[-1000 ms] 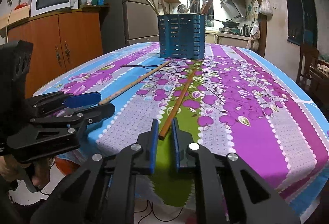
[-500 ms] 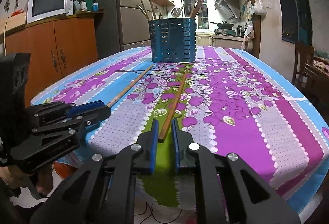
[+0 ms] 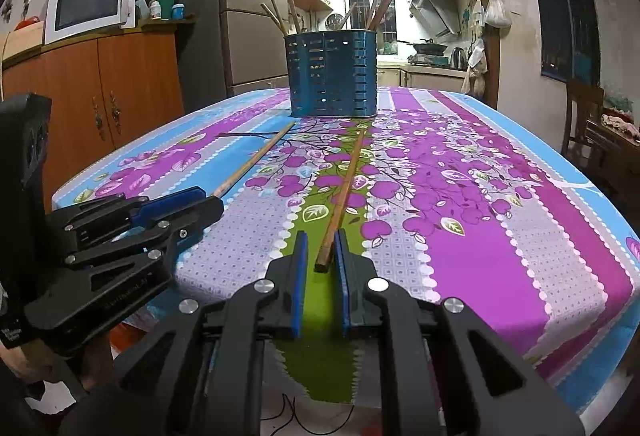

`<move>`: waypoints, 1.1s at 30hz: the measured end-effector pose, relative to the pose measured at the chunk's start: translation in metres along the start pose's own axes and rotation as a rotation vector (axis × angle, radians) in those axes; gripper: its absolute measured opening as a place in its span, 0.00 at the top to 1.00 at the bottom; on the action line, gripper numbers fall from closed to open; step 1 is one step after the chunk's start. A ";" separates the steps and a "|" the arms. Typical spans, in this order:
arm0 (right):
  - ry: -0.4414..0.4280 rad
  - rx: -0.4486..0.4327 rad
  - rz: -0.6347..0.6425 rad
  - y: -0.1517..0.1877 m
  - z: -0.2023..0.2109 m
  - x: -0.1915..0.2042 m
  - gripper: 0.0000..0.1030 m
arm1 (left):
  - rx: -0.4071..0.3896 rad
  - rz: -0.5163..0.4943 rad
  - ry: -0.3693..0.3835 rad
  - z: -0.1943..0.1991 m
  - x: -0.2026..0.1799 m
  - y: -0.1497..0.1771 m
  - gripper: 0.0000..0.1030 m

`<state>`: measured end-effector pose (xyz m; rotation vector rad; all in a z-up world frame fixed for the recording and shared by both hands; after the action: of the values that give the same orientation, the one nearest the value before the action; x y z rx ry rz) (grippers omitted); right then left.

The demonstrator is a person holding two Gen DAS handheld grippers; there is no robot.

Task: Organize utensils
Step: 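Close the right tool on a chopstick while the left tool grasps the other, then carry the right tool's chopstick upright into the blue holder while the left tool does likewise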

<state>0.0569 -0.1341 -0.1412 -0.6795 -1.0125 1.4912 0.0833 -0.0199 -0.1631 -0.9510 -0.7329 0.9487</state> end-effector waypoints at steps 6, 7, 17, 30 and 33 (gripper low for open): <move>0.011 -0.015 0.004 0.001 0.000 0.000 0.89 | -0.013 -0.001 -0.030 0.000 -0.003 0.002 0.80; 0.012 -0.017 0.005 0.002 0.000 0.000 0.89 | -0.017 0.002 -0.037 0.000 -0.003 0.002 0.80; 0.009 -0.038 0.006 0.003 -0.001 -0.003 0.89 | -0.046 0.008 -0.070 0.000 -0.006 0.005 0.80; -0.004 -0.037 -0.006 0.002 0.000 -0.005 0.89 | -0.053 0.030 -0.088 -0.001 -0.006 0.005 0.87; -0.012 -0.035 -0.020 0.002 0.000 -0.006 0.92 | -0.051 0.037 -0.096 0.001 -0.007 0.006 0.90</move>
<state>0.0573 -0.1402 -0.1435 -0.6846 -1.0538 1.4647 0.0775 -0.0238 -0.1690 -0.9711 -0.8266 1.0177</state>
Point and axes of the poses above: each gripper's, at about its wrist camera, not at the fingertips, and z roughly against the way its jaws point, x to its left, y to its underside, the point moved 2 cm from there along -z, roughly the way its jaws point, and after that the axes turned 4 degrees about -z, right-handed, at the moved point
